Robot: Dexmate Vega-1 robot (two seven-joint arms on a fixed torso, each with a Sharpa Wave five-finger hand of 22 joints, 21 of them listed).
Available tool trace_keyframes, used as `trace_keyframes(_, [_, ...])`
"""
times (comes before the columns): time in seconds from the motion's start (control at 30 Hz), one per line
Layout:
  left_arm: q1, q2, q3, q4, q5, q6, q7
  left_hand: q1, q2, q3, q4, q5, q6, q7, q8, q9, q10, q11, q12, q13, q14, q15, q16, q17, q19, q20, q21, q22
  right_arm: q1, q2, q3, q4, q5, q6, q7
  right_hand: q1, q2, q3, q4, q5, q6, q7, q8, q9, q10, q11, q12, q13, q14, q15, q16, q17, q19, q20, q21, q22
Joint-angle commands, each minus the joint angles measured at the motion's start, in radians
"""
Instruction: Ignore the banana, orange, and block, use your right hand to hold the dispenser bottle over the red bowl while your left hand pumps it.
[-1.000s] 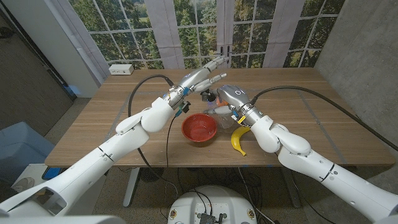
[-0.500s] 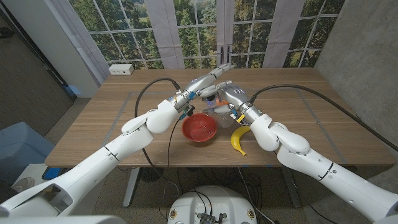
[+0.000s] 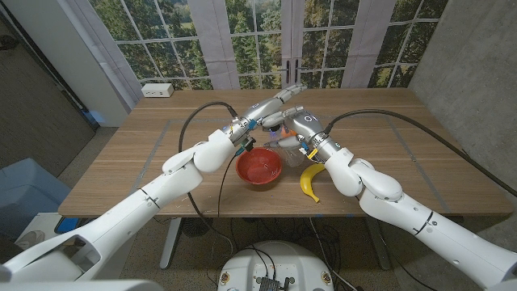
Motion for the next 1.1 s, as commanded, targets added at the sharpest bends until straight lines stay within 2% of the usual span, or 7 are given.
trace_keyframes(0.03, [-0.005,-0.011,0.026,0.017,-0.033,-0.015,-0.037,-0.012,0.053,0.003,0.006,-0.002,-0.005,-0.001,0.0,0.003,-0.009,0.003,-0.001,0.004,-0.008,-0.047,0.002,0.001,-0.009,-0.002,-0.004,0.002,-0.009,0.0,0.003,-0.012,-0.011,-0.004,-0.014,0.237,0.25,0.009,0.014,0.003,0.046,-0.043,-0.003,0.002,0.121,-0.114,0.002,0.005,0.175,-0.22,0.003,0.007,-0.005,-0.15,0.005,0.005])
trace_keyframes(0.6, [0.027,0.005,0.001,-0.036,0.026,0.014,0.008,-0.013,0.054,0.003,0.007,-0.001,-0.009,0.002,0.001,0.003,-0.011,0.003,0.001,0.003,-0.01,-0.046,0.003,0.0,-0.011,-0.003,-0.002,0.002,-0.019,-0.004,0.006,-0.021,-0.014,-0.007,-0.013,0.24,0.25,0.008,0.015,0.003,0.049,-0.044,-0.008,0.003,0.123,-0.113,-0.003,0.007,0.177,-0.22,-0.003,0.013,-0.007,-0.15,0.011,0.004])
trace_keyframes(1.1, [0.054,0.023,-0.055,-0.09,0.089,0.037,0.095,-0.012,0.05,0.002,0.005,-0.002,-0.008,0.002,0.004,0.003,-0.011,0.002,0.003,0.003,-0.009,-0.047,0.004,-0.001,-0.012,-0.003,-0.001,0.002,-0.025,-0.009,0.01,-0.022,-0.019,0.002,-0.026,0.24,0.249,0.007,0.015,0.003,0.051,-0.048,-0.012,0.004,0.122,-0.113,-0.008,0.01,0.178,-0.22,-0.007,0.018,-0.01,-0.15,0.015,0.003])
